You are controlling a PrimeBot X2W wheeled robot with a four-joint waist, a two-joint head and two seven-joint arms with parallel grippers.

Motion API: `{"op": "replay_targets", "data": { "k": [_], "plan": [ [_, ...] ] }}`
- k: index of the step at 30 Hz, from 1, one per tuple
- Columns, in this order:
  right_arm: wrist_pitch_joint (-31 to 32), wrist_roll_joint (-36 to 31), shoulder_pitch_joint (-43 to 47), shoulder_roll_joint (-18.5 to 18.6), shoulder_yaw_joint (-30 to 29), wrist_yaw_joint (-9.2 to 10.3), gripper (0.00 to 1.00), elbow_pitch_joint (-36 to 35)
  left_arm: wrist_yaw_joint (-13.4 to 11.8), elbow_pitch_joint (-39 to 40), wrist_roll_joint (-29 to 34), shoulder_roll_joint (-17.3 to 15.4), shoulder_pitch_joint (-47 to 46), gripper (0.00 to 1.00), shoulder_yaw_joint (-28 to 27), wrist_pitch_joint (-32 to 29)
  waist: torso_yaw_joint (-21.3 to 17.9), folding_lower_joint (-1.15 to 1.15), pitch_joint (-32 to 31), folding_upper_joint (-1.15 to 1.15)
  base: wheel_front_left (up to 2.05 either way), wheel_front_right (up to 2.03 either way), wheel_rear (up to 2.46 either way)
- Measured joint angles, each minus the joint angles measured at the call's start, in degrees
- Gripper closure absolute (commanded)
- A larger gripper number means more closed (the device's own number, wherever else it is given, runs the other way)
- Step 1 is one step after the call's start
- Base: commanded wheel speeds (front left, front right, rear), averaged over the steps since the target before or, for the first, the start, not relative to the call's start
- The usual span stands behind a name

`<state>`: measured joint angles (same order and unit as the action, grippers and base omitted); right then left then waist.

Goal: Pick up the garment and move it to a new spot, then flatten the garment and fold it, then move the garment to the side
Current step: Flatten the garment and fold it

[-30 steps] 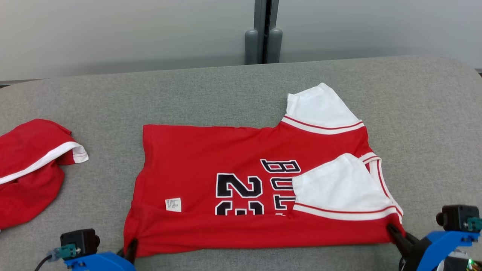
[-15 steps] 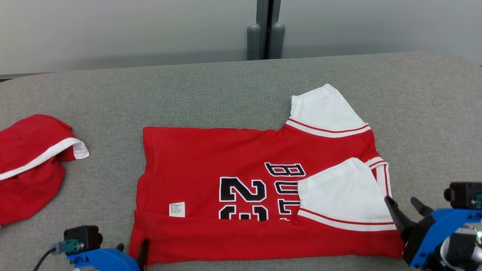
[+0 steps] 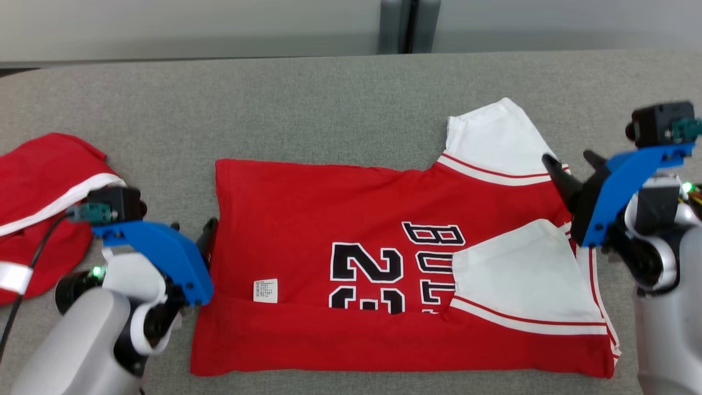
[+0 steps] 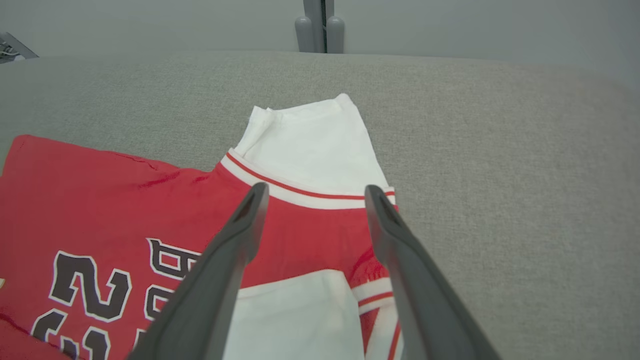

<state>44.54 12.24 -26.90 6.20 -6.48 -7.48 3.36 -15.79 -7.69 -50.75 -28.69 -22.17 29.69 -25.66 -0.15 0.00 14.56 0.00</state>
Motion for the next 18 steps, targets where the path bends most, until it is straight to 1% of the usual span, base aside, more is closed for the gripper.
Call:
{"op": "replay_targets", "data": {
  "k": [4, 8, 11, 18],
  "plan": [
    [0.12, -0.08, -6.15, 1.67, 1.76, 0.0, 0.0, 5.25, 1.87, -6.15, 1.0, 1.74, -6.39, 0.0, 0.7, -0.18, -0.14, 0.0, 2.0, 0.0, 0.0, 0.0, 0.0],
    [-1.74, 0.37, -11.4, 2.43, 2.79, 0.0, 0.0, 9.46, 4.04, -11.22, 2.0, 2.98, -11.67, 0.0, 1.58, -0.32, -0.55, 0.01, 4.23, 0.0, 0.0, 0.0, 0.0],
    [-4.27, 0.8, -14.22, 2.38, 2.74, 0.0, 0.0, 12.23, 5.25, -14.46, 2.81, 3.42, -15.41, 0.0, 2.08, -0.42, -0.97, 0.01, 5.89, 0.0, 0.0, 0.0, 0.0],
    [-7.86, 1.57, -16.49, 1.42, 4.5, 0.0, 0.0, 17.36, 7.31, -21.05, 4.36, 4.32, -20.62, 0.0, 2.9, 0.91, -2.13, 0.01, 8.48, 0.0, 0.0, 0.0, 0.0]
  ]
}}
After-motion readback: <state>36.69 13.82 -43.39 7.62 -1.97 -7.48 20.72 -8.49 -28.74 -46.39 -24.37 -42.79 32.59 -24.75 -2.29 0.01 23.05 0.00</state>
